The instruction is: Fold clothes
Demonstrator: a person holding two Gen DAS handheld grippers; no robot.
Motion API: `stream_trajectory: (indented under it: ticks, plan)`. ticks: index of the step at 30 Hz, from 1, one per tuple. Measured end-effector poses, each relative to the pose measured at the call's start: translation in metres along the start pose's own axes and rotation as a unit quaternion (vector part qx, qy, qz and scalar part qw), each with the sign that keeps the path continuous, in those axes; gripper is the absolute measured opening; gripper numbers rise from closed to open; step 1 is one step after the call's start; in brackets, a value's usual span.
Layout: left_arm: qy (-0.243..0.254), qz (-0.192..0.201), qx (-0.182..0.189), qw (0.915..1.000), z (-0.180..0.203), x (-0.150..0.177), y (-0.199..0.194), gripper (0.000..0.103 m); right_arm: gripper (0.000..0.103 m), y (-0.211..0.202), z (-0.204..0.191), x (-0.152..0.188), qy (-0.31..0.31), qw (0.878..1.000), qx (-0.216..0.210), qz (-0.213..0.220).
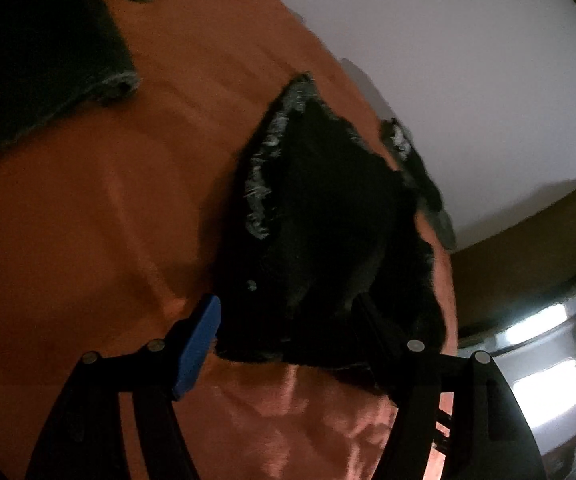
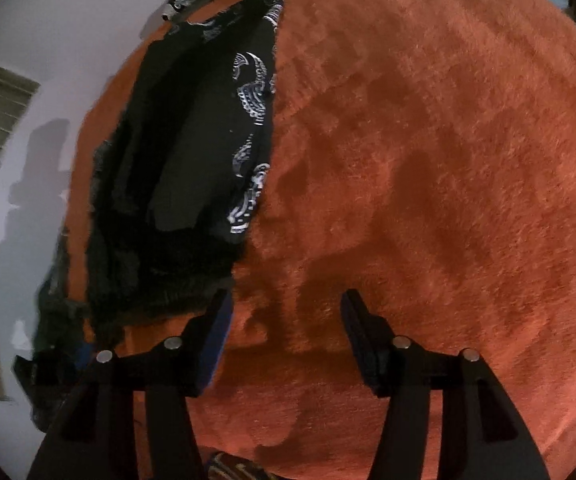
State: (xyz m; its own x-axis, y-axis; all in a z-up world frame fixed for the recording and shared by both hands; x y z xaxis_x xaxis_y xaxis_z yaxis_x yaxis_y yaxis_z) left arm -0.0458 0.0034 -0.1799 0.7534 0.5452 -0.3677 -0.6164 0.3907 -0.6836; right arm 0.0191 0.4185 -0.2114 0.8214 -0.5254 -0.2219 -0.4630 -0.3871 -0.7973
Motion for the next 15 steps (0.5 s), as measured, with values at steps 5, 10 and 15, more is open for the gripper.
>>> stream_trajectory:
  ticks: [5,10,15]
  plan:
    - [-0.008,-0.006,0.021,0.9997,-0.003,0.006,0.000,0.070,0.055,0.000,-0.028,0.005,-0.053,0.999,0.002,0.007]
    - [-0.023,-0.007,0.025,0.9994,-0.011,0.006,-0.002,0.069,0.055,0.011,-0.038,0.008,-0.043,0.999,0.002,-0.001]
    - [-0.051,0.008,0.047,0.9976,-0.028,-0.006,-0.018,0.070,0.055,0.001,-0.034,0.012,-0.023,1.000,0.006,0.007]
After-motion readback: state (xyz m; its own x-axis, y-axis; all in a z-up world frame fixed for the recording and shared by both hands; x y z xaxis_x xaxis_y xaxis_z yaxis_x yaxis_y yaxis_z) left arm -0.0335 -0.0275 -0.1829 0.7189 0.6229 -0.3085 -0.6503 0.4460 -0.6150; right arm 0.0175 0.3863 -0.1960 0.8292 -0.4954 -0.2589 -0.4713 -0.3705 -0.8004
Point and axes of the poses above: each gripper's, at about its wrist camera, not at the fingertips, and y roughly the way its jaws point, z to its right, x to its underside, the point moved 4 cm from there along y, roughly the way its jaws point, and after that the axes turned 6 degrees about -x, right-handed, at the moved point
